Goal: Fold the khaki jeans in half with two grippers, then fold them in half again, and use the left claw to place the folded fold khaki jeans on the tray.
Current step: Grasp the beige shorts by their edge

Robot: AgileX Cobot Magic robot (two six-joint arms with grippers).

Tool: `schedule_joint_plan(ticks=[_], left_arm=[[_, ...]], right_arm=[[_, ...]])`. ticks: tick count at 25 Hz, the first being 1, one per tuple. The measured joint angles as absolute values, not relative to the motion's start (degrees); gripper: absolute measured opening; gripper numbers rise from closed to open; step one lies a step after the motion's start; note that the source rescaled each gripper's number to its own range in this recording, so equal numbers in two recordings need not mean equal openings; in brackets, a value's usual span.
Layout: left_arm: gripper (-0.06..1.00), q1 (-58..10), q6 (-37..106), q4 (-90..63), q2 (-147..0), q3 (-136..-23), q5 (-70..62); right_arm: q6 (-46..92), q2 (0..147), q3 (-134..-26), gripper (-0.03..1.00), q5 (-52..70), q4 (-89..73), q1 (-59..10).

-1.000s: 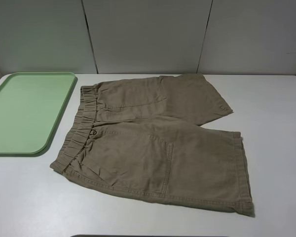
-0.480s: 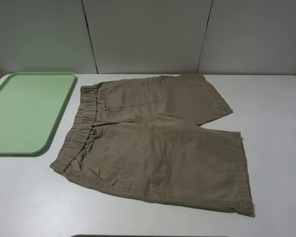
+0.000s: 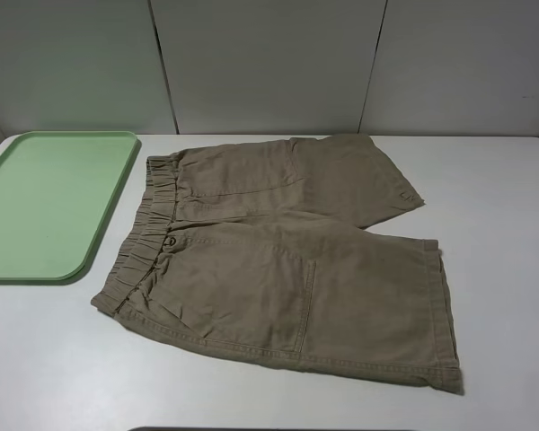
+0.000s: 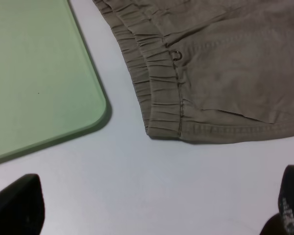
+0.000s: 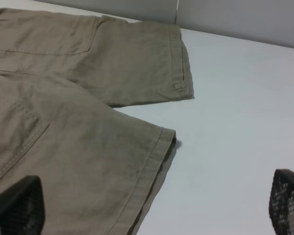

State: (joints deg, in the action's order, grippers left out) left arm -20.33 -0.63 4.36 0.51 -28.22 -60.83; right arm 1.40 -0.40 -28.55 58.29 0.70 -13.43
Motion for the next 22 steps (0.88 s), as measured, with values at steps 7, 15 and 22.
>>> schedule_joint_plan(ticks=[7, 15, 22], left_arm=[[0.95, -20.3, -0.6, 4.4, 0.5, -28.2, -60.8], [0.95, -20.3, -0.6, 4.4, 0.5, -28.2, -60.8], [0.95, -20.3, 2.3, 3.0, 0.5, -28.6, -59.8]], right_arm=[[1.4, -0.4, -28.5, 1.0, 58.3, 0.7, -13.4], [1.4, -0.4, -28.5, 1.0, 58.3, 0.7, -13.4], [6.5, 1.9, -29.6, 1.0, 57.6, -0.3, -13.4]])
